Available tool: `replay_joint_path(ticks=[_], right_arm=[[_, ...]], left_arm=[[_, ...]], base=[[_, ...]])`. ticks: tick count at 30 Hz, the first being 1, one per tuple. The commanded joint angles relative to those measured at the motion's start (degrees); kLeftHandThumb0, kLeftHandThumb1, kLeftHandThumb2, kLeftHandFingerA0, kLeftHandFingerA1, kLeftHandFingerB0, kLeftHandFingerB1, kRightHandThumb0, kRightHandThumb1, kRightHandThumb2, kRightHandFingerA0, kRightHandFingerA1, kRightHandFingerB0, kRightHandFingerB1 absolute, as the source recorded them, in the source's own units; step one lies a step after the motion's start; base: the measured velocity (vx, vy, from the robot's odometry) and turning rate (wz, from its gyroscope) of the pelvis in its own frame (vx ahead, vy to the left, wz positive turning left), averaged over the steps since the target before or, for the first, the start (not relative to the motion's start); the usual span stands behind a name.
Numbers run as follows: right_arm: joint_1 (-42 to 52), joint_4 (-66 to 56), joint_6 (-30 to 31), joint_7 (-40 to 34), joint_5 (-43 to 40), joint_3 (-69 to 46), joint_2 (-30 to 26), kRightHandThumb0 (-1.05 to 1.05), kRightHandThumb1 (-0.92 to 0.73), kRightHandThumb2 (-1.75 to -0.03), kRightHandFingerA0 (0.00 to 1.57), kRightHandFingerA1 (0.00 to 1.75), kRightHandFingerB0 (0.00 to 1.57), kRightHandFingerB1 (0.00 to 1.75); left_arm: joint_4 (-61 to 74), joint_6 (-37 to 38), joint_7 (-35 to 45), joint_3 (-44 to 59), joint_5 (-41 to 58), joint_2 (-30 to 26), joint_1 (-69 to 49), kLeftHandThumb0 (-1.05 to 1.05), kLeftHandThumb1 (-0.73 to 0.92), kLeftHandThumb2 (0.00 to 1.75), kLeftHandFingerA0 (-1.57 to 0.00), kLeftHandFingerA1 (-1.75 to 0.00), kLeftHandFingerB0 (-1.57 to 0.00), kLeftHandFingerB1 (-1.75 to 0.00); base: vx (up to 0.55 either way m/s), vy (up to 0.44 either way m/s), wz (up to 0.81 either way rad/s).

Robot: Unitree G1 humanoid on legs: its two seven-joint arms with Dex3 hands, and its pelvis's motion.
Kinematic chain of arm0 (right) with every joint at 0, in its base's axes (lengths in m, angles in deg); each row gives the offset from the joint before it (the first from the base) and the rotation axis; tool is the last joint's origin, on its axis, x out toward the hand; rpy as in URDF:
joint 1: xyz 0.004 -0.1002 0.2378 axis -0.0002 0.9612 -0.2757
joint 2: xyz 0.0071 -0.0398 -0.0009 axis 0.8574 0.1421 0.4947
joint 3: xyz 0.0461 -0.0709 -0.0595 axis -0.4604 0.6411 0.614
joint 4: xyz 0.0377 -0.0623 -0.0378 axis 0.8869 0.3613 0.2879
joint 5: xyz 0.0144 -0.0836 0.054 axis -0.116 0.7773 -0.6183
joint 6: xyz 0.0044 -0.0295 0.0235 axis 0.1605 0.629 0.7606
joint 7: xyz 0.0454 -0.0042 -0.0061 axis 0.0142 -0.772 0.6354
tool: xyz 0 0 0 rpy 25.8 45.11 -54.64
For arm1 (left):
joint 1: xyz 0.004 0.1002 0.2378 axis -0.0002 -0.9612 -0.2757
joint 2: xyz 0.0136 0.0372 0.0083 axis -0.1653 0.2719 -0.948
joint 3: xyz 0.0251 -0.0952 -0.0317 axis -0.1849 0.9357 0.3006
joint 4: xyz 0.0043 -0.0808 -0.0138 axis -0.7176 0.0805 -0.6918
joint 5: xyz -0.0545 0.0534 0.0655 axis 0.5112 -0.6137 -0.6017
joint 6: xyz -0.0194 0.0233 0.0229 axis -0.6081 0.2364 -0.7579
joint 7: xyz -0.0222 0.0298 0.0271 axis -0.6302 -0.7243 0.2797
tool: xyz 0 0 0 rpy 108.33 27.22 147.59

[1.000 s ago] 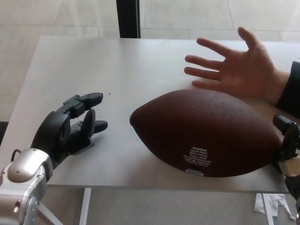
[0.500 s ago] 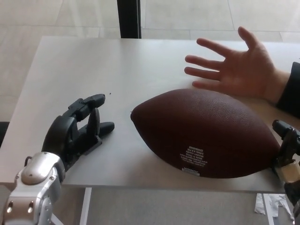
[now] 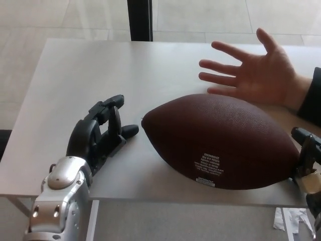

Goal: The robot uses both its hands to grab the left and right ends of a football kept in the middle of the desk infront of it, lifts it up and places it in the palm of a person

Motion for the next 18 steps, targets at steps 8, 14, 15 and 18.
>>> replay_joint_path(ticks=[8,14,15,18], right_arm=[[-1.7,1.44,-0.56,-1.08,0.92,0.73,1.53,-0.93,-0.85,-0.66,0.65,0.54,0.53,0.37],[-1.42,1.83,-1.36,-1.14,1.1,0.48,2.36,-0.93,-0.86,-0.66,0.63,0.55,0.54,0.37],[-1.32,2.0,-1.59,-1.08,1.25,0.55,2.32,-0.93,-0.86,-0.66,0.63,0.55,0.54,0.37],[-1.72,2.86,-1.99,-1.28,1.03,0.21,2.65,-0.92,-0.85,-0.66,0.66,0.57,0.53,0.36]], left_arm=[[-4.91,-3.32,-4.69,-5.14,-6.06,1.83,5.83,-0.79,0.92,0.9,-0.33,-0.66,-0.12,-0.42],[-6.5,-3.16,-5.67,-7.46,-7.74,2.7,6.05,-0.75,0.92,0.94,-0.33,-0.65,-0.14,-0.45],[-6.7,-2.74,-5.62,-7.88,-8.04,2.66,5.8,-0.75,0.92,0.94,-0.33,-0.65,-0.14,-0.45],[-7.36,-2.22,-5.9,-9.42,-8.16,3.99,2.95,-0.81,0.92,0.93,-0.33,-0.67,-0.12,-0.44]], base=[[0.0,0.0,0.0],[0.0,0.0,0.0],[0.0,0.0,0.0],[0.0,0.0,0.0]])
